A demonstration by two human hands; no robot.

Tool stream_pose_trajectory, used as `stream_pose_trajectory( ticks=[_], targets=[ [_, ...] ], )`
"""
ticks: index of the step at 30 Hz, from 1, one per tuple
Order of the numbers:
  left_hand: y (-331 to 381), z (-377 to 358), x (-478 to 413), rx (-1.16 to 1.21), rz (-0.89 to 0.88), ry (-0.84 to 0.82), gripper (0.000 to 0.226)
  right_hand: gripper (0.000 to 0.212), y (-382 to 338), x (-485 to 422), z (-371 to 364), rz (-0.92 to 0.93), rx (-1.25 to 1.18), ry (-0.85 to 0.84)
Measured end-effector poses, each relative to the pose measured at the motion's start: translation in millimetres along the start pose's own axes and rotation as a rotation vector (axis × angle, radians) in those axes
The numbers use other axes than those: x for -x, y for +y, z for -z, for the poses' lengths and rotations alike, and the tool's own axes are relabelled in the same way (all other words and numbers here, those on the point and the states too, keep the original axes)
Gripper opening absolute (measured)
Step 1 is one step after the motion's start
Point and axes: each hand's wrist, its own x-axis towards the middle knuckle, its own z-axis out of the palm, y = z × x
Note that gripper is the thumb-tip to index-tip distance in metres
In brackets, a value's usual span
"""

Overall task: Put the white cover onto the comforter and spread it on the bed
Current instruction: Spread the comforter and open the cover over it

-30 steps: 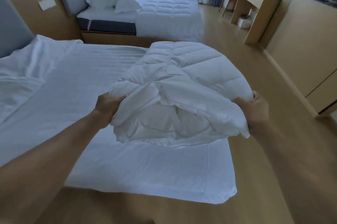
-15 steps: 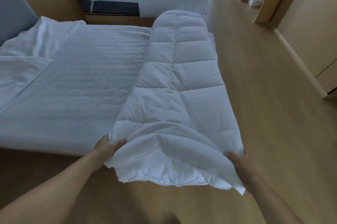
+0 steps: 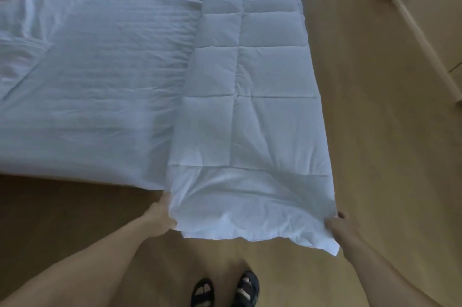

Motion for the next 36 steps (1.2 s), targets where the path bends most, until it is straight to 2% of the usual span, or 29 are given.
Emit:
stream_pose_trajectory(
  ticks=[1, 3, 6, 10, 12, 14, 17, 19, 21, 23, 26, 28, 31, 36],
  targets=[
    [3.5, -4.1, 3.1, 0.008, 0.008, -0.035, 0.099, 0.05, 7.0, -2.9, -0.3, 0.0, 0.034, -0.008],
    [14.7, -8.8, 6.8, 0.019, 0.011, -0.066, 0.094, 0.065, 11.5, -0.8, -4.7, 0.012, 0.086, -0.047],
    [35.8, -4.2, 0.4, 0.006, -0.015, -0.023, 0.092, 0.064, 3.2, -1.2, -12.8, 0.05, 0.039, -0.05],
    [67.7, 7.5, -3.5, 0.012, -0.099, 0.021, 0.083, 0.104, 23.3, -38.0, -19.9, 0.048, 0.024, -0.002],
    [83.7, 8.8, -1.4, 0.021, -0.142, 0.037, 0.079, 0.092, 27.0, -49.0, -24.4, -0.001, -0.039, -0.038],
    [99.1, 7.9, 2.1, 0.069, -0.152, 0.034, 0.075, 0.072, -2.3, -21.9, -29.9, 0.063, -0.019, -0.032],
    [129.2, 9.8, 14.8, 0.221, -0.191, 0.046, 0.068, 0.042, -53.8, 30.1, -49.9, 0.289, -0.021, 0.006],
    [154.0, 19.5, 27.2, 0.396, -0.192, 0.017, 0.068, 0.028, -84.3, 73.0, -71.2, 0.465, -0.036, -0.075],
    [176.8, 37.4, 41.9, 0.571, -0.204, -0.033, 0.065, 0.033, -110.6, 114.0, -95.0, 0.601, -0.052, -0.197],
    [192.6, 61.6, 55.2, 0.631, -0.25, -0.078, 0.053, 0.031, -131.7, 142.7, -116.1, 0.696, -0.035, -0.285],
    [203.3, 94.6, 67.3, 0.529, -0.301, -0.098, 0.054, 0.045, -157.0, 171.2, -139.3, 0.792, 0.092, -0.353],
    [201.1, 115.5, 68.8, 0.391, -0.291, -0.037, 0.048, 0.05, -169.3, 187.9, -156.1, 0.862, 0.186, -0.382],
    [178.6, 153.3, 58.0, 0.31, -0.272, 0.049, 0.037, 0.049, -183.1, 210.7, -186.5, 0.921, 0.368, -0.41],
    [103.6, 224.7, 28.0, 0.399, -0.268, 0.07, 0.025, 0.037, -219.0, 256.4, -256.0, 0.984, 0.613, -0.397]
  ],
)
